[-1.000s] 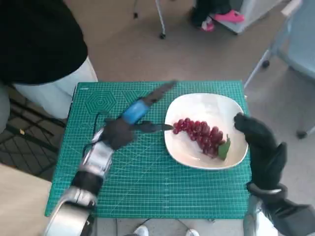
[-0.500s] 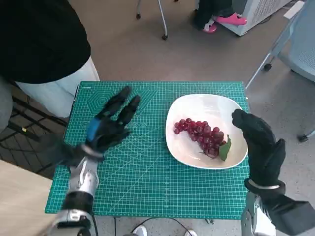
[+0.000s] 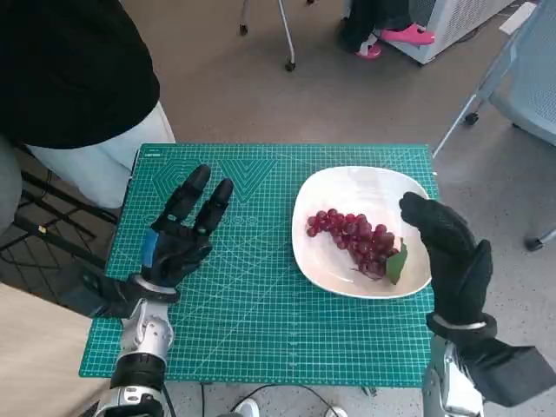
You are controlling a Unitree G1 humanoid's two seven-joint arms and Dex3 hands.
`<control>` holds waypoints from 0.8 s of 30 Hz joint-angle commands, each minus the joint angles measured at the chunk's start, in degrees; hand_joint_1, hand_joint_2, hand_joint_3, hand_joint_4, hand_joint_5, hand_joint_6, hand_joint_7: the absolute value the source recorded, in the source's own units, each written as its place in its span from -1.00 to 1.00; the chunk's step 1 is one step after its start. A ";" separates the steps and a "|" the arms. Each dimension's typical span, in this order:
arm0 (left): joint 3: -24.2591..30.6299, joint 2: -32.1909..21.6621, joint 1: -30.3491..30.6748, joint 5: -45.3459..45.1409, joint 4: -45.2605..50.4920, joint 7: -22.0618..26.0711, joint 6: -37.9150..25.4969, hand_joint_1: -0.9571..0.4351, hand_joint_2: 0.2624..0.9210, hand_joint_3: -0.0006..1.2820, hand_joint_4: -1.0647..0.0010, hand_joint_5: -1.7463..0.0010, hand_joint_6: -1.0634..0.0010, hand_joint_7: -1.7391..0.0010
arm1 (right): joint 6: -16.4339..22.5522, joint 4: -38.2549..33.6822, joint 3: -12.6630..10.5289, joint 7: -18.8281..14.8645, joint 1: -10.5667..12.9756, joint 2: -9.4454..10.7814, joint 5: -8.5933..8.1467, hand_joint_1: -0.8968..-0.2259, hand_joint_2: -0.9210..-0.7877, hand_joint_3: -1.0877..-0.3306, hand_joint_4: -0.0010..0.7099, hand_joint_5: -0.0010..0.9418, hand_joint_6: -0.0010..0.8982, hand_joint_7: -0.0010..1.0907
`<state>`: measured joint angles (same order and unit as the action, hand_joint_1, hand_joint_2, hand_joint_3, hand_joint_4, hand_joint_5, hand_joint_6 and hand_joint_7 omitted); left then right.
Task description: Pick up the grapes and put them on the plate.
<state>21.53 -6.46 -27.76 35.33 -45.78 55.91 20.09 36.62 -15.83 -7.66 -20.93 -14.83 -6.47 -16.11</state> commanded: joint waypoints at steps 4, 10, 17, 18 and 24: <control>0.55 0.29 1.15 -0.22 1.57 0.14 0.68 -0.28 0.97 -1.00 0.59 0.98 0.30 0.98 | -1.39 -0.67 -0.04 -0.90 0.15 -0.40 -0.49 -0.16 -1.00 -0.45 0.59 -1.00 -0.47 -0.19; 0.49 0.43 1.29 -0.47 2.22 -0.21 0.56 -0.29 0.99 -1.00 0.57 0.99 0.29 0.99 | -1.45 -0.77 -0.15 -1.42 0.04 -0.51 -0.65 -0.15 -1.00 -0.45 0.59 -1.00 -0.48 -0.18; 0.41 0.57 1.57 -0.58 3.06 -0.09 0.26 -0.28 1.00 -0.99 0.58 1.00 0.29 0.99 | -1.62 -0.76 -0.28 -1.84 -0.02 -0.70 -0.87 -0.15 -1.00 -0.45 0.59 -1.00 -0.49 -0.17; 0.39 0.59 1.60 -0.59 3.13 -0.08 0.24 -0.28 1.00 -0.99 0.59 1.00 0.29 0.99 | -1.64 -0.75 -0.29 -1.89 -0.03 -0.74 -0.90 -0.15 -1.00 -0.45 0.59 -1.00 -0.49 -0.17; 0.22 0.74 1.70 -0.89 3.38 -0.29 0.37 -0.30 1.00 -0.98 0.60 1.00 0.28 0.99 | -1.75 -0.52 -0.32 -1.98 0.00 -0.87 -0.88 -0.15 -1.00 -0.45 0.59 -1.00 -0.50 -0.16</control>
